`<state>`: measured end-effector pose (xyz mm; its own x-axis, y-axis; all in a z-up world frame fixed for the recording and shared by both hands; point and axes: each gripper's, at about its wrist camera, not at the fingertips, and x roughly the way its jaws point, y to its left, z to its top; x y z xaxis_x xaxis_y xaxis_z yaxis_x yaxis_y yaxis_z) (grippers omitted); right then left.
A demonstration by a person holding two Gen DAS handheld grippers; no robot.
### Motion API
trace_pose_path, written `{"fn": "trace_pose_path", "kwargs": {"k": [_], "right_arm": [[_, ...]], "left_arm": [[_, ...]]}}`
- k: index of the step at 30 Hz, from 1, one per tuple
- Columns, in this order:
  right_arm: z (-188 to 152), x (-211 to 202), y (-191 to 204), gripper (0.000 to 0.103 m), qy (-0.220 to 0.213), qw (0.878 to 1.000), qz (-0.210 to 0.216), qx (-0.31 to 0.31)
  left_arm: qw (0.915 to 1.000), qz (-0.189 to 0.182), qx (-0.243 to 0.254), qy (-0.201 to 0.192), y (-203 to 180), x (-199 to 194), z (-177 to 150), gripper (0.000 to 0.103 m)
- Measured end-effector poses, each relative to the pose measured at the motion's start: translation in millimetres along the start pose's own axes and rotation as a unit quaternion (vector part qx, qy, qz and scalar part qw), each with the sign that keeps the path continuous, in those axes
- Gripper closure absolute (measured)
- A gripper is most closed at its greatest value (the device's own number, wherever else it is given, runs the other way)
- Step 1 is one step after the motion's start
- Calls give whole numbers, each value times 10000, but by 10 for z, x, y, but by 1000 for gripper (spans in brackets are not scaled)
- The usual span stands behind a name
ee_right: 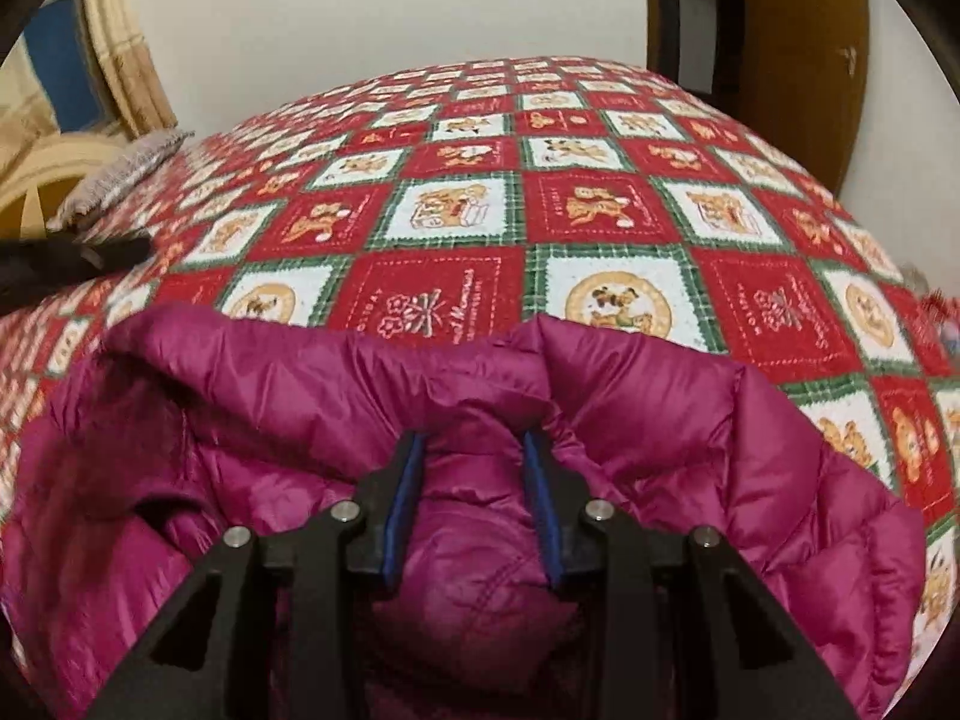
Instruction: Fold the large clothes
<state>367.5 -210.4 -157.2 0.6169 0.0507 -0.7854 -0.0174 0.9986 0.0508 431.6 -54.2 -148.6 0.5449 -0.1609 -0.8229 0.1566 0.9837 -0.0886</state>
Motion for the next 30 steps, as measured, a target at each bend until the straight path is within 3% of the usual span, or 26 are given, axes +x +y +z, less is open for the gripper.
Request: {"fn": "trace_pose_path", "kwargs": {"k": [2, 3, 10, 14, 21, 25, 28, 30], "right_arm": [[-17, -15, 1, 65, -34, 10000, 10, -74], [-25, -21, -17, 65, -42, 10000, 41, -43], [-67, -159, -40, 62, -370, 9989, -254, 106], [-55, -85, -194, 62, -202, 9988, 32, 447], [-12, 14, -27, 55, -90, 9994, -345, -5], [-16, -19, -29, 51, -63, 9992, -389, -44], [-67, -219, -53, 34, -44, 9985, -548, 2], [-176, -578, -128, 34, -423, 9980, -428, 179]], "left_arm": [[9986, -216, -119, -477, 76, -24, -203, 97], [9981, -269, -212, -512, 104, -42, -230, 97], [9982, -129, -77, -579, 32, -47, -250, 97], [9979, -231, -136, -584, 71, -39, -243, 97], [9981, -57, -1, -608, 2, -24, -237, 97], [9983, -169, -45, -563, 28, -48, -230, 97], [9987, -359, 84, -354, 65, -307, -249, 97], [9966, -519, 228, -602, 114, -716, -344, 97]]}}
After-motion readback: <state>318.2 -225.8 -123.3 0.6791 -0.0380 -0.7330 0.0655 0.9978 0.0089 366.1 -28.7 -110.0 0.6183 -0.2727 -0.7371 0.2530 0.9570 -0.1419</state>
